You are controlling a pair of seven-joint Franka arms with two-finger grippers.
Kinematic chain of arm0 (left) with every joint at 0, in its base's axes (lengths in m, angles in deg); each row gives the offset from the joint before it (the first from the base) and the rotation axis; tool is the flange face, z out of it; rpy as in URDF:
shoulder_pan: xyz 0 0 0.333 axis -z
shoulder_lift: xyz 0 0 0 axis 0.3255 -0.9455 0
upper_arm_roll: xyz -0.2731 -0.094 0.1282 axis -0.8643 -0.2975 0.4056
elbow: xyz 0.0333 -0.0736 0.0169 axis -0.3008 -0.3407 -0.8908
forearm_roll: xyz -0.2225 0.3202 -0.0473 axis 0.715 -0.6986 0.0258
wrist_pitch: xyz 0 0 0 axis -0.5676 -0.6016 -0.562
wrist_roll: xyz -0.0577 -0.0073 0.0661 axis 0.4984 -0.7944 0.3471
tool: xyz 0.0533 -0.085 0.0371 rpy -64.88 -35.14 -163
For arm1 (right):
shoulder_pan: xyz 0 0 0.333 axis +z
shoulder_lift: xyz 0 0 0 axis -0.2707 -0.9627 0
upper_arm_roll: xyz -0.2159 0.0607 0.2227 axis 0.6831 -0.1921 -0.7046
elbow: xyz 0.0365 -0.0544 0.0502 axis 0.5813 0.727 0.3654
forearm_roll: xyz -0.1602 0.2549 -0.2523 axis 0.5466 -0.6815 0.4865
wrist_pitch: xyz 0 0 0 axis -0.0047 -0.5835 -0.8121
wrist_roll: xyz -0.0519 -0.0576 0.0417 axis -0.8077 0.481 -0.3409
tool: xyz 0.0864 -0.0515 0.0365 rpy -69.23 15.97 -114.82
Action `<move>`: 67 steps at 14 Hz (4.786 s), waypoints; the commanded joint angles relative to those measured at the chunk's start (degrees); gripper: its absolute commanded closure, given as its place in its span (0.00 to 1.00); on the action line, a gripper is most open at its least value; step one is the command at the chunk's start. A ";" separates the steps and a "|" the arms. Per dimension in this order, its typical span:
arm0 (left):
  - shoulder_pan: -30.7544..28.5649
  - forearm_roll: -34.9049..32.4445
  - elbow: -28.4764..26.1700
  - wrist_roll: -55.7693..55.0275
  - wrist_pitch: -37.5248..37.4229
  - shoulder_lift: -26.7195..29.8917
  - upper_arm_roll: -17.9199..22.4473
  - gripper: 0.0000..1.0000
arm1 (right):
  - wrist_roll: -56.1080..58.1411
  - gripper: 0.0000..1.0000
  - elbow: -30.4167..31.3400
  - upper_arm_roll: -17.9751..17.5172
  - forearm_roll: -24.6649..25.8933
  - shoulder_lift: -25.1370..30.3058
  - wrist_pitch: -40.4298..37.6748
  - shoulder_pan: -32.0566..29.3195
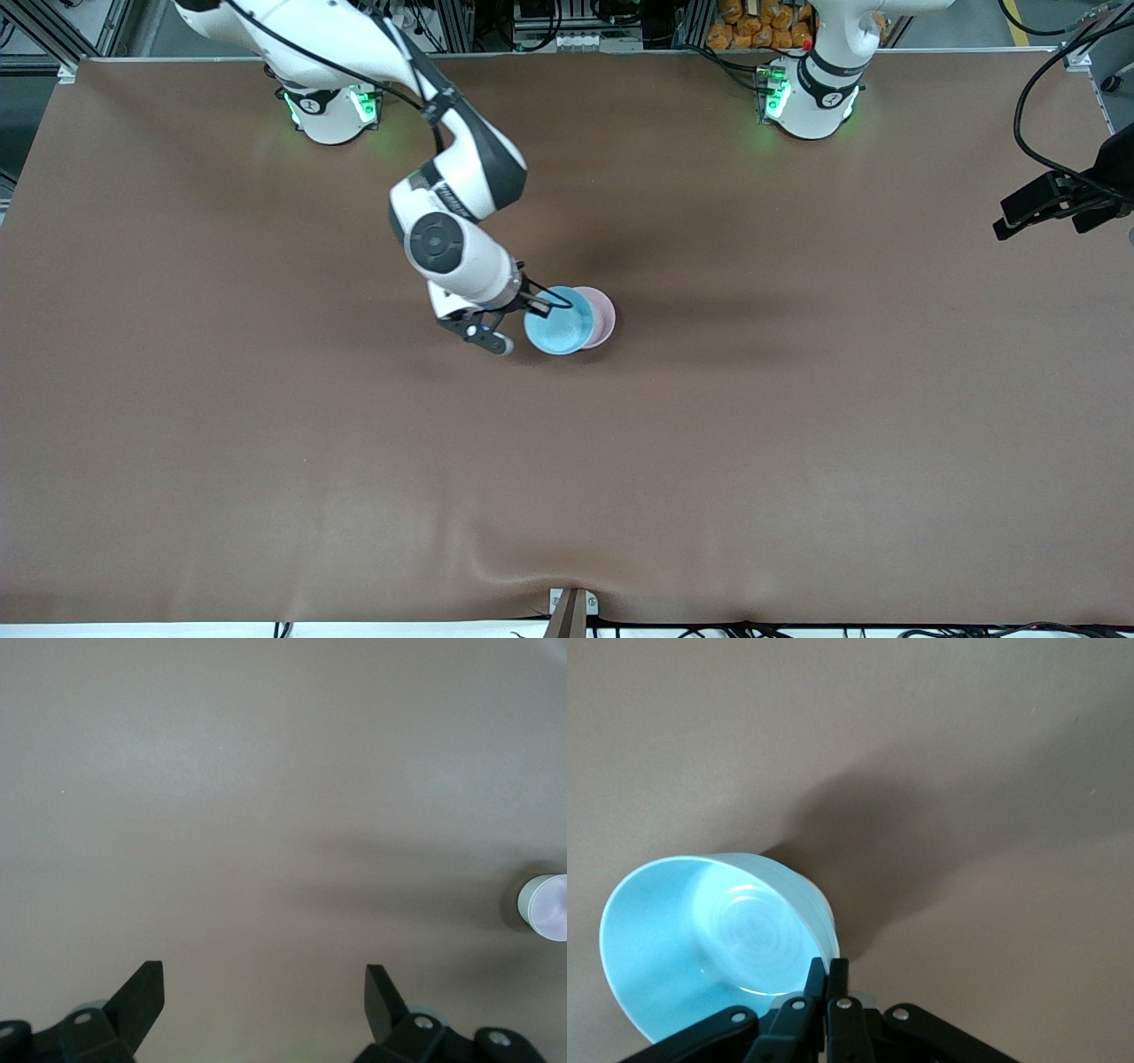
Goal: Stack pink and blue bowls on white bowl
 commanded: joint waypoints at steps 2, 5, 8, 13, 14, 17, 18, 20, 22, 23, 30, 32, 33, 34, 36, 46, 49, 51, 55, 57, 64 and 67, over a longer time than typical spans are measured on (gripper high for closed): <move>-0.21 0.59 -0.59 1.04 0.53 0.60 -0.10 0.00 | -4.18 1.00 -1.73 -0.42 -0.78 -0.67 0.00 1.94; -0.30 0.67 -0.59 1.04 0.53 0.78 -0.01 0.00 | -4.28 1.00 -1.73 -0.42 -0.78 -2.96 4.04 2.31; -0.38 0.67 -0.59 1.31 0.53 0.69 0.08 0.00 | -4.28 1.00 -1.56 -0.42 -0.61 -3.23 4.22 2.74; -0.21 1.03 -0.50 1.31 0.88 0.52 -0.01 0.00 | -3.58 1.00 -1.38 -0.33 0.71 -4.28 3.96 3.01; -0.21 1.03 -0.59 1.31 0.88 0.52 -0.01 0.00 | -3.49 1.00 -1.38 -0.33 0.71 -4.28 3.87 3.01; -0.38 1.03 -0.59 1.40 0.88 0.78 0.08 0.00 | -3.92 1.00 -1.30 -0.33 1.33 -4.98 4.31 4.06; -0.38 1.03 -0.68 1.40 0.88 0.78 0.17 0.00 | -4.10 1.00 -1.38 -0.33 1.33 -5.16 4.40 4.06; -0.30 1.03 -0.59 1.40 0.88 0.60 0.08 0.00 | -4.10 0.90 -1.38 -0.24 1.33 -5.16 3.96 4.06; -0.30 1.03 -0.59 1.40 0.88 0.60 0.08 0.00 | -4.10 0.38 -1.38 -0.24 1.33 -5.16 3.78 3.54; -0.30 1.03 -0.68 1.40 0.88 0.60 0.08 0.00 | -4.02 0.14 -1.56 -0.07 1.33 -5.08 3.70 3.28; -0.30 1.11 -0.68 1.40 0.88 0.52 0.08 0.00 | -1.04 0.00 -16.82 7.22 3.69 -4.46 -13.41 -2.68; -0.30 1.11 -0.68 1.40 0.88 0.43 -0.01 0.00 | 3.08 0.00 -22.71 7.32 4.23 -4.37 -17.82 -7.86; -0.21 1.03 -0.68 1.40 0.88 0.43 0.08 0.00 | 5.63 0.00 -24.65 6.79 4.14 -4.37 -19.14 -11.11; -0.29 1.03 -0.68 1.40 0.88 0.43 0.08 0.00 | 8.18 0.00 -26.41 6.79 4.23 -4.28 -20.55 -13.40; -0.30 1.11 -0.68 1.40 0.88 0.43 0.08 0.00 | 13.18 0.00 -29.93 6.97 4.67 -3.59 -25.37 -17.79; -0.30 1.11 -0.68 1.40 0.88 0.43 0.08 0.00 | 45.11 0.00 -30.83 7.49 13.98 12.31 -43.40 -28.02; -0.30 1.03 -0.68 1.40 0.88 0.43 -0.01 0.00 | 45.55 0.00 -26.55 7.05 14.34 20.56 -44.90 -30.39; -0.30 1.11 -0.68 1.40 0.88 0.43 0.08 0.00 | 45.73 0.00 -16.04 6.79 14.78 28.11 -43.34 -29.95; -0.21 1.03 -0.68 1.40 0.97 0.43 0.08 0.00 | 46.79 0.00 -3.33 3.29 18.54 37.10 -40.07 -29.85; -0.29 1.03 -0.59 1.40 0.97 0.34 0.08 0.00 | 46.79 0.00 -3.40 2.92 19.34 36.67 -40.07 -30.13; 0.05 1.11 -0.68 1.31 0.97 -0.36 -0.01 0.00 | 49.67 0.00 -12.55 3.27 18.99 31.75 -41.30 -31.97; 0.93 1.20 -0.68 0.61 0.97 -2.20 -0.36 0.00 | 50.57 0.00 -12.54 3.71 18.82 31.75 -41.48 -32.67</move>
